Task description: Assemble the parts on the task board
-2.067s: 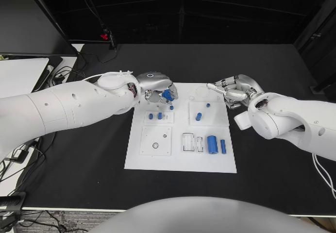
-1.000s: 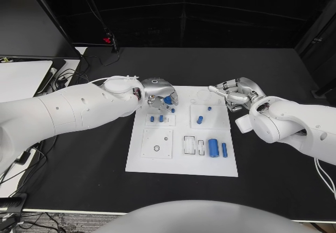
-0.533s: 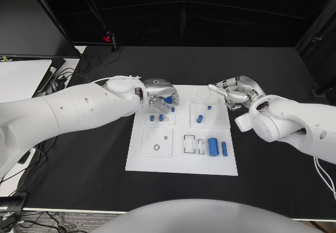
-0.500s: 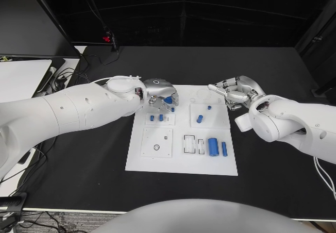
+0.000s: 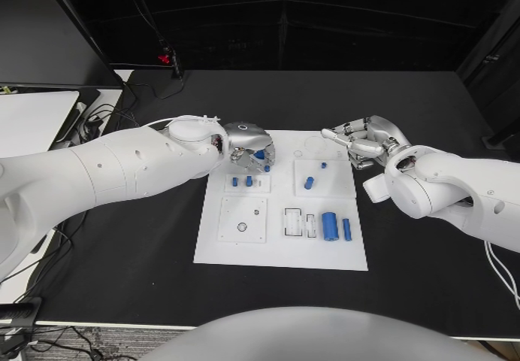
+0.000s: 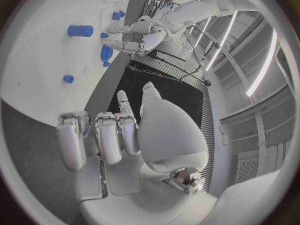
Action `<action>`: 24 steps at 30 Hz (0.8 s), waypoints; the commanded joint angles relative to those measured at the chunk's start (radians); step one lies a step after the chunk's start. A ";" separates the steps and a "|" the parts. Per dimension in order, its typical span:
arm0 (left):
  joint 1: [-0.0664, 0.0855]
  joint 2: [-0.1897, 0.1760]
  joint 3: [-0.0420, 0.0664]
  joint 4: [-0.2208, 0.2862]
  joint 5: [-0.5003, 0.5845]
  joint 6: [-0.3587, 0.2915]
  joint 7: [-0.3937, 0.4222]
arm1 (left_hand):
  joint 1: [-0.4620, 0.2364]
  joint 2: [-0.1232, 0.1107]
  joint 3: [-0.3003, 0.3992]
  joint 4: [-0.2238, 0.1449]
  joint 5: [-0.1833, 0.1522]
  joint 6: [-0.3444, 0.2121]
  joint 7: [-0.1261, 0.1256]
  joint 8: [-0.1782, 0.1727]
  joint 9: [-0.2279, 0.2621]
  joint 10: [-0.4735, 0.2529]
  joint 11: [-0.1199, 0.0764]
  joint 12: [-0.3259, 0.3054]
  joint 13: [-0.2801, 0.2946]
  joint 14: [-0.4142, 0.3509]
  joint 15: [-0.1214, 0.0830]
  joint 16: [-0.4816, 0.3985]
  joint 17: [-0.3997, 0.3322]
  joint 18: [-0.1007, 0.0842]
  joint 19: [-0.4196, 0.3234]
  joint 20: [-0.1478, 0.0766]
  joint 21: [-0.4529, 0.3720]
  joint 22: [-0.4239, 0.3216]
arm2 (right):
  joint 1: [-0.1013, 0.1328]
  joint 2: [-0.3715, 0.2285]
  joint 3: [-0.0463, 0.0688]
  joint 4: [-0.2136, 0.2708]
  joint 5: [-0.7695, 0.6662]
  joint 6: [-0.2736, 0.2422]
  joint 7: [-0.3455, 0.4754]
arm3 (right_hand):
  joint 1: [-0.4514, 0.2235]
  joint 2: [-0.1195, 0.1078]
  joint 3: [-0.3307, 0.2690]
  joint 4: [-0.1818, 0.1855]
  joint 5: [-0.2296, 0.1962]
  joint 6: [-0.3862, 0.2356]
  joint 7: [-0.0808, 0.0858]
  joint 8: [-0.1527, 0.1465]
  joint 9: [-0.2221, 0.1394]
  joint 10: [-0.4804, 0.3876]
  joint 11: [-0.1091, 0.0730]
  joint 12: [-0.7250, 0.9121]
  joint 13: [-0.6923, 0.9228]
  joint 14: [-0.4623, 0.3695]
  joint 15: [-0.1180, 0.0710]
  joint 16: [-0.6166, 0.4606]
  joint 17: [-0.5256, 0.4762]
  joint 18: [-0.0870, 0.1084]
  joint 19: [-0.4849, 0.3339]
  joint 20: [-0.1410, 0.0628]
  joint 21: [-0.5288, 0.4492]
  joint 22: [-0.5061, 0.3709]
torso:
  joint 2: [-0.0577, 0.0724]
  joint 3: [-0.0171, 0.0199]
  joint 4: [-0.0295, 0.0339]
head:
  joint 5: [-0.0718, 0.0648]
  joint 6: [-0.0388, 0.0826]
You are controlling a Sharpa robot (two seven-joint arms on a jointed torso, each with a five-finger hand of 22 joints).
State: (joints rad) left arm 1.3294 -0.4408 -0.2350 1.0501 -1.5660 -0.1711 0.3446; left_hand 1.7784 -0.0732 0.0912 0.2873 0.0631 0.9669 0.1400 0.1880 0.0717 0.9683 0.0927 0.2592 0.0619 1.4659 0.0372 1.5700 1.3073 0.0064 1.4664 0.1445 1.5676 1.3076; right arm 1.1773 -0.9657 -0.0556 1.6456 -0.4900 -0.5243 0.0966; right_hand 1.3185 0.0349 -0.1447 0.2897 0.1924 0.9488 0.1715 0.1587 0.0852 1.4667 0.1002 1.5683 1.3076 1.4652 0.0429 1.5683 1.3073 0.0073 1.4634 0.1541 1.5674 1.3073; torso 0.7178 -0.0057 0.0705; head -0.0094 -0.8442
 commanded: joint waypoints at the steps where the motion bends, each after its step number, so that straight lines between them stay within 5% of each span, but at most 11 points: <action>1: 0.000 0.003 0.001 -0.004 -0.029 0.026 -0.006 | 0.009 0.002 0.005 0.000 0.006 0.005 0.001 -0.006 0.001 0.009 -0.001 -0.006 -0.001 0.105 -0.005 0.001 0.263 -0.006 0.104 -0.010 0.003 0.263 | 0.001 0.001 0.000 0.001 0.002 -0.002 0.009 | 0.003 0.008 -0.007 -0.001 0.005 -0.003 -0.005 0.007 0.001 0.104 -0.007 0.002 0.263 0.106 -0.006 0.002 0.263 -0.007 0.107 -0.006 0.003 0.263 | 0.000 0.0000 0.0001 | 0.000 0.000; 24: -0.003 0.020 0.001 -0.023 -0.036 0.037 -0.015 | 0.008 0.008 0.023 0.003 0.007 0.014 0.000 -0.009 0.001 0.017 -0.002 -0.012 -0.001 0.105 -0.007 0.001 0.263 -0.006 0.104 -0.012 0.003 0.263 | 0.001 0.000 0.000 0.002 0.002 0.004 -0.003 | 0.002 0.010 -0.009 0.000 0.005 -0.002 -0.006 0.008 0.002 0.104 -0.007 0.002 0.263 0.106 -0.006 0.002 0.263 -0.007 0.107 -0.006 0.003 0.263 | 0.000 0.0003 -0.0001 | -0.005 -0.008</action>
State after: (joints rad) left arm 1.3276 -0.4217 -0.2329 1.0301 -1.5911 -0.1536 0.3395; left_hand 1.7825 -0.0691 0.1106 0.2901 0.0631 0.9741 0.1401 0.1838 0.0725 0.9791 0.0891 0.2504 0.0612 1.4659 0.0372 1.5700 1.3073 0.0063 1.4664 0.1373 1.5676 1.3076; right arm 1.1773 -0.9660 -0.0556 1.6461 -0.4900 -0.5234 0.0918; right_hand 1.3185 0.0348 -0.1501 0.2895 0.1924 0.9488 0.1715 0.1624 0.0851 1.4667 0.1002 1.5683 1.3077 1.4651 0.0429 1.5684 1.3073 0.0072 1.4634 0.1541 1.5674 1.3073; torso 0.7180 -0.0058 0.0697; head -0.0145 -0.8509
